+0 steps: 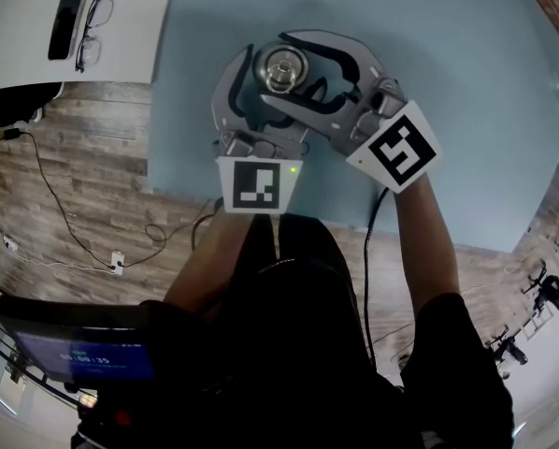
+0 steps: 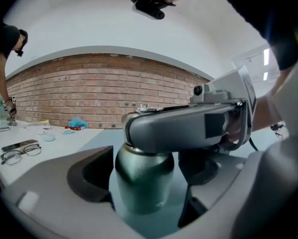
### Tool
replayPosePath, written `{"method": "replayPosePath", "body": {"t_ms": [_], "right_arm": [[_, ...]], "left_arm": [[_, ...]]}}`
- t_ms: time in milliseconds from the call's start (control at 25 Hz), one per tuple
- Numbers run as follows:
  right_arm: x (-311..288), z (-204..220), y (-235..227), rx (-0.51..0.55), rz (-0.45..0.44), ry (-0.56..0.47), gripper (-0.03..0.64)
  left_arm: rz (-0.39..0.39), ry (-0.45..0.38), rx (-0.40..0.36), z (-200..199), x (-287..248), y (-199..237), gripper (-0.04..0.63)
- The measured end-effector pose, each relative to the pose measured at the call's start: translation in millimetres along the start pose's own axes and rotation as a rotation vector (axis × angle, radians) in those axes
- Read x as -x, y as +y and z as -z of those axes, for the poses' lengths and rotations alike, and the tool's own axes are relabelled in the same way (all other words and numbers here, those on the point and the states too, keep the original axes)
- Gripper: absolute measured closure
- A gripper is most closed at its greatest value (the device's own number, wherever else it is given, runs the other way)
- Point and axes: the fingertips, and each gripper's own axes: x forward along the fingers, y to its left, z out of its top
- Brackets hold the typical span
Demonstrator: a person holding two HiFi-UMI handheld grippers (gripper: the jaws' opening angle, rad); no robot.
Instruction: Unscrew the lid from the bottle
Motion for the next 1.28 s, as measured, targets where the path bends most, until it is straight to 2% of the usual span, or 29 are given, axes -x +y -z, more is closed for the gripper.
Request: {"method": "replayPosePath", "body": {"t_ms": [200,360,480,720,1280], "right_arm": [[-1.2,0.4,0.1,-0.002,0.002,-0.002,0.353],[-2.0,0.5,0.1,-0.002,0.002,-0.003,0.354],[-2.0,0.2,-0.1,-0.005,0.004,-0.005,0.354],[-1.5,0.3,0.4,-0.002,0.004,-0.003,0.354],[-1.3,0.4,1.2,0.002,-0.003,0.011,0.354]], "left_arm": [[-0.072,0.006,-0.003,1.5,-1.8,5.9,0.209],[-0.091,0.01,-0.024,0.9,-3.3,7.5,0.219],[-0.082,0.01,-0.031,0.3,-3.6,5.7,0.242],[-0.062,-0.004,-0.02,0.0,-2.9,5.1,0.241],[0.078,-0.013,-0.06,-0.7,-0.8,2.3,0.235]]}}
